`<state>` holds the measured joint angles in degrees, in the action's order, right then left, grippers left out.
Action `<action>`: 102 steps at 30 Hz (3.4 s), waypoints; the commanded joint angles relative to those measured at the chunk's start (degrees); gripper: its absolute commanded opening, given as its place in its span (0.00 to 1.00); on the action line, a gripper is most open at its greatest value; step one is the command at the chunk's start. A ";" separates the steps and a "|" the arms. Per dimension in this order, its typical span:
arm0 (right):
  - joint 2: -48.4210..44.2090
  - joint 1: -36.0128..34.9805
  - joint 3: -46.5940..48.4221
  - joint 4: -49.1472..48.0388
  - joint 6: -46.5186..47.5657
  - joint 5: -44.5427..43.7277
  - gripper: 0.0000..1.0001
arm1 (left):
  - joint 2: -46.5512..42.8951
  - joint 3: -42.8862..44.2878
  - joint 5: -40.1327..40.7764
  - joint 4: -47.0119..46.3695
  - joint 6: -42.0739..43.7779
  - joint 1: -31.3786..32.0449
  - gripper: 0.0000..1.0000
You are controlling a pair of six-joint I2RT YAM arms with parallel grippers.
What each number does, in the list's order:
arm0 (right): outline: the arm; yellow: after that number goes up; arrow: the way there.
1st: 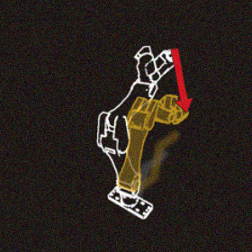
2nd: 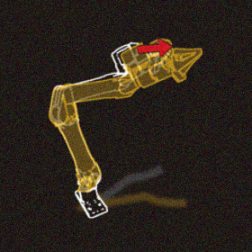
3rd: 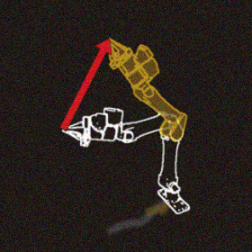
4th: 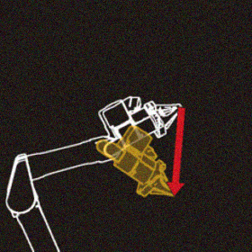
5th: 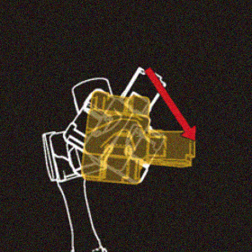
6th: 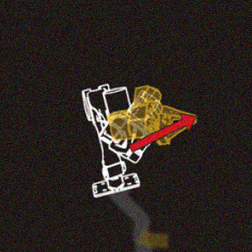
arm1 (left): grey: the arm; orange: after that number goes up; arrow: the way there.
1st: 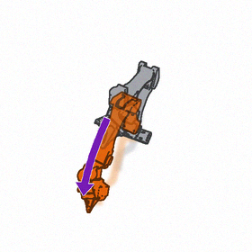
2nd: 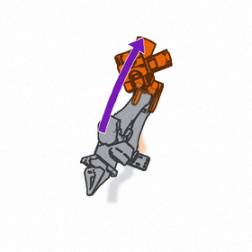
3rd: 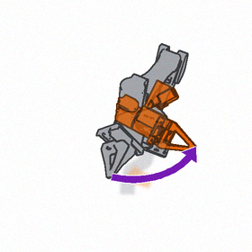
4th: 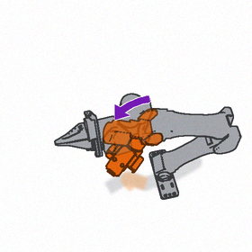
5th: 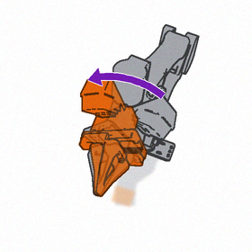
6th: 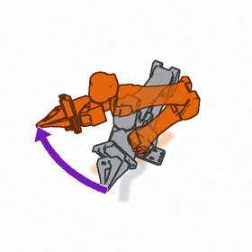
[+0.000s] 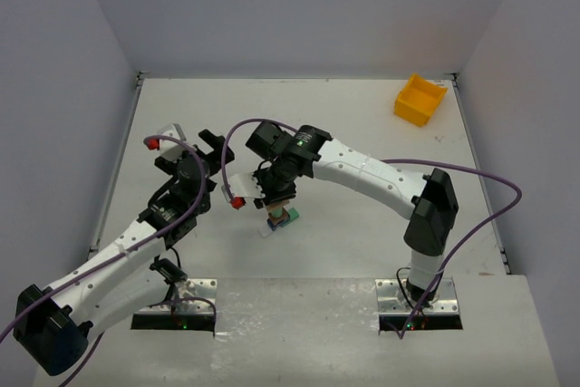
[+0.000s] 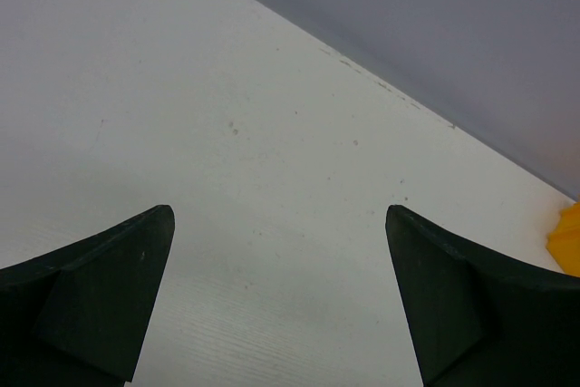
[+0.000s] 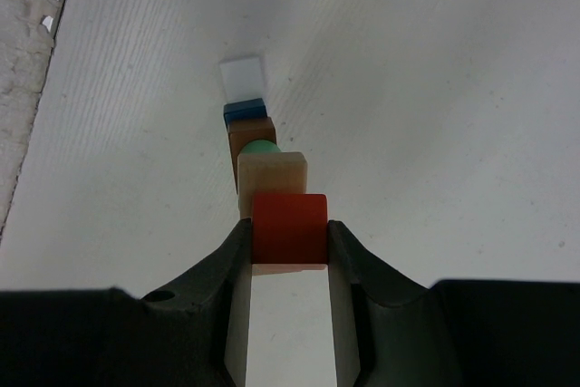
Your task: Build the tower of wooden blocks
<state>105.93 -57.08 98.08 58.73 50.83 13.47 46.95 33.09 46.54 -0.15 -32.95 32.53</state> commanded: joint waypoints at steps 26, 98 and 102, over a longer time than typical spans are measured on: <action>0.20 0.37 -0.44 -0.85 -0.93 -0.31 0.19 | 0.53 2.74 0.19 -1.45 -0.18 -0.19 1.00; 0.60 0.31 1.15 0.34 -0.91 1.56 0.40 | 3.14 3.56 -1.28 -2.05 0.70 -0.10 1.00; 0.77 0.39 1.15 0.34 -0.91 1.55 0.41 | 3.06 3.56 -1.21 -2.05 0.70 -0.19 1.00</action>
<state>106.59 -56.77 97.21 59.22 50.11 14.09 50.02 34.20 45.78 -0.19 -32.84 32.53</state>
